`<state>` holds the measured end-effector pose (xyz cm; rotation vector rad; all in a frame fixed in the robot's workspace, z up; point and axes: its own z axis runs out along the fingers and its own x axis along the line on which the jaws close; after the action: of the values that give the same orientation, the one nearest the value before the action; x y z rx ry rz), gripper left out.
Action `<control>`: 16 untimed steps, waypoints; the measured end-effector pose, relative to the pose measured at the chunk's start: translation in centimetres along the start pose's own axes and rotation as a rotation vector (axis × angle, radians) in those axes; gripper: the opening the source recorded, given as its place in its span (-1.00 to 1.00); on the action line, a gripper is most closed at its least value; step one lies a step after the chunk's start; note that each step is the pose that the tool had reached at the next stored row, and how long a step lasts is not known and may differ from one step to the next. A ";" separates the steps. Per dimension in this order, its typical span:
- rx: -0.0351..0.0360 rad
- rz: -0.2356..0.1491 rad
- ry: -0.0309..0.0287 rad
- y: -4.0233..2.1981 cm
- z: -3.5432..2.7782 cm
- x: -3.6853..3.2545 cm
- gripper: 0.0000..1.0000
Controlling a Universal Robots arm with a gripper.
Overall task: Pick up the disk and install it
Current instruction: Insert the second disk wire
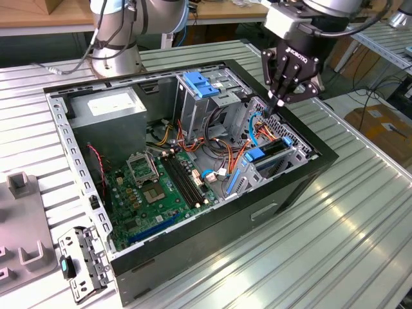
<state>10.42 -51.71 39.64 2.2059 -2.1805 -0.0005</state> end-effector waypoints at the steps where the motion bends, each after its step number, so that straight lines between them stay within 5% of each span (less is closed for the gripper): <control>1: -0.0014 0.000 0.0013 -0.09 0.00 -0.45 -0.79; 3: -0.0060 0.000 0.0074 -0.36 -0.03 -1.32 -0.79; 4: -0.0084 0.000 0.0161 -0.49 0.01 -1.79 -0.79; 5: -0.0105 0.001 0.0378 -0.63 0.15 -2.55 -0.79; 7: -0.0110 0.002 0.0638 -0.72 0.38 -3.12 -0.79; 10: -0.0114 0.003 0.0931 -0.74 0.75 -3.31 -0.77; 12: -0.0115 0.003 0.1048 -0.74 0.93 -3.42 -0.65; 13: -0.0116 0.004 0.1161 -0.75 1.10 -3.51 -0.51; 15: -0.0120 0.005 0.1477 -0.75 1.23 -3.61 -0.51; 16: -0.0122 0.005 0.1589 -0.75 1.21 -3.61 -0.51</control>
<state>11.10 -48.12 38.30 2.1145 -2.0961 0.1557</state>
